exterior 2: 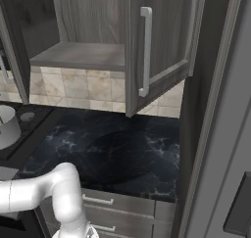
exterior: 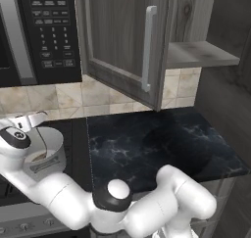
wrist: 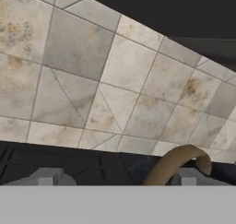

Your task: Open the cabinet and move the ladle to the pot. Then close the cabinet.

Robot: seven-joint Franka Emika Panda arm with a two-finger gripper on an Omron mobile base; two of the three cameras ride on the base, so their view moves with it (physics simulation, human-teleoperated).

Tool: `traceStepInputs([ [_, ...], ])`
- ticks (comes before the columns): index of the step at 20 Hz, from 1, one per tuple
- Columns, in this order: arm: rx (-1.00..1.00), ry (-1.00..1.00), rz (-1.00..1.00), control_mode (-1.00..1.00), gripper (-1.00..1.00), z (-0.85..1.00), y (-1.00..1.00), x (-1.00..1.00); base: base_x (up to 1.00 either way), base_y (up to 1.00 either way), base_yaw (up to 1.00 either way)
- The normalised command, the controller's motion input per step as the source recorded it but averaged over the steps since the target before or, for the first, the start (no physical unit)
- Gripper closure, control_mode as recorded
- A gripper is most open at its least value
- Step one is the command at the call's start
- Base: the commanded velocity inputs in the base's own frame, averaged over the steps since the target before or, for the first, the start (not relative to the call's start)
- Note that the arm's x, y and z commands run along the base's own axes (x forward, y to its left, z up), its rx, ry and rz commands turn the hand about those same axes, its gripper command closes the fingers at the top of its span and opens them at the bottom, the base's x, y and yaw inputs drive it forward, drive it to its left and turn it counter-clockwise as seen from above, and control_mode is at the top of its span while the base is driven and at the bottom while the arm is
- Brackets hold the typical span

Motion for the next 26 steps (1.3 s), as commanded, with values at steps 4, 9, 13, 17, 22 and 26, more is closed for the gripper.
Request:
traceStepInputs([
  [4, 0.0, 0.03, 0.0, -1.0, -1.0, 0.21, -0.26, -0.24, 0.0, 0.0, 0.0],
  [9, 0.0, 0.09, 0.0, -1.0, -1.0, 0.27, -0.4, -0.37, 0.0, 0.0, 0.0],
  [13, 0.0, 0.08, 0.0, -1.0, -1.0, 0.16, -0.38, -0.57, 0.0, 0.0, 0.0],
  [17, 0.0, 0.07, 0.0, -1.0, -1.0, 0.13, -0.31, -0.55, 0.0, 0.0, 0.0],
  [22, 0.0, 0.09, 0.0, -1.0, -1.0, 0.31, -0.34, -0.34, 0.0, 0.0, 0.0],
  [26, 0.0, 0.07, 0.0, -1.0, -1.0, 0.45, -0.46, -0.3, 0.0, 0.0, 0.0],
])
